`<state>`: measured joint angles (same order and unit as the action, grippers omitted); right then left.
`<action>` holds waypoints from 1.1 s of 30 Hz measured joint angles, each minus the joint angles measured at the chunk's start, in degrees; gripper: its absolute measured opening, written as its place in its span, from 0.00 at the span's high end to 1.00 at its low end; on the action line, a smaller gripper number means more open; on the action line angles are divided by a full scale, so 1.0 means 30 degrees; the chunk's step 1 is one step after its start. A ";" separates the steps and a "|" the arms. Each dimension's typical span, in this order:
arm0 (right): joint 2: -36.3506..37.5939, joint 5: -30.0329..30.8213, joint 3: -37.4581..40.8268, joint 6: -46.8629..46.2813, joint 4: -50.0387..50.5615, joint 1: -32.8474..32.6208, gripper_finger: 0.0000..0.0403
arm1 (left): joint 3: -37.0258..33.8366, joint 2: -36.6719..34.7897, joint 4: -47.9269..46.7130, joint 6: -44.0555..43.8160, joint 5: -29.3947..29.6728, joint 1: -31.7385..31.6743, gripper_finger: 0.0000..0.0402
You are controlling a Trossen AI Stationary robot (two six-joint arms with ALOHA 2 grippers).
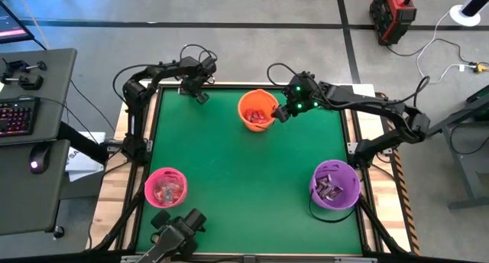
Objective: Sort candy by brand, put in halloween buckets
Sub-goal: Put the brown chocolate into the violet bucket
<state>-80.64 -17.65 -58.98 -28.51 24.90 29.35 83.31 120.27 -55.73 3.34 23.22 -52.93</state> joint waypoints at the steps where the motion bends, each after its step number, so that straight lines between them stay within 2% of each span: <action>1: 0.0000 0.0227 0.0000 -0.0003 0.0002 -0.0018 0.50 | 0.0000 0.0006 0.0031 0.0161 0.0147 0.0000 0.76; 4: 0.0000 0.0450 0.0000 0.0000 0.0002 -0.0048 0.50 | 0.0000 -0.0078 -0.0201 0.0721 0.0184 -0.0029 0.93; 6: 0.0000 0.0458 0.0000 -0.0073 0.0002 -0.0048 0.50 | -0.0034 -0.0361 -0.0477 0.0924 -0.0206 -0.0015 0.98; 10: 0.0000 0.0418 0.0000 -0.0393 0.0002 -0.0048 0.50 | -0.0073 -0.1713 -0.0882 0.1114 -0.1226 0.0051 0.99; 15: 0.0000 0.0280 0.0000 -0.0400 -0.0114 -0.0048 0.50 | -0.0058 -0.4222 -0.1539 0.1114 -0.3970 0.0282 1.00; 19: 0.0054 -0.0833 -0.0013 -0.0721 -0.1069 -0.0048 0.50 | -0.0044 -0.6699 -0.1883 0.1078 -0.6123 0.1157 1.00; 26: 0.0906 -0.1437 -0.1946 -0.0234 -0.1855 -0.0055 0.50 | -0.0036 -1.0780 -0.1617 0.1424 -0.9833 0.4437 1.00; 30: 0.1071 -0.0788 -0.3193 0.0577 -0.1605 -0.0055 0.50 | -0.0036 -1.1870 -0.0677 0.0707 -1.0395 0.6796 1.00; 33: 0.1078 -0.0762 -0.3700 0.0558 -0.1263 -0.0052 0.50 | -0.0037 -1.1946 -0.0422 0.0415 -1.0016 0.8364 1.00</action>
<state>-77.41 -19.94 -70.08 -26.84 21.11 29.20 83.20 84.43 -57.00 4.58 -6.83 -27.84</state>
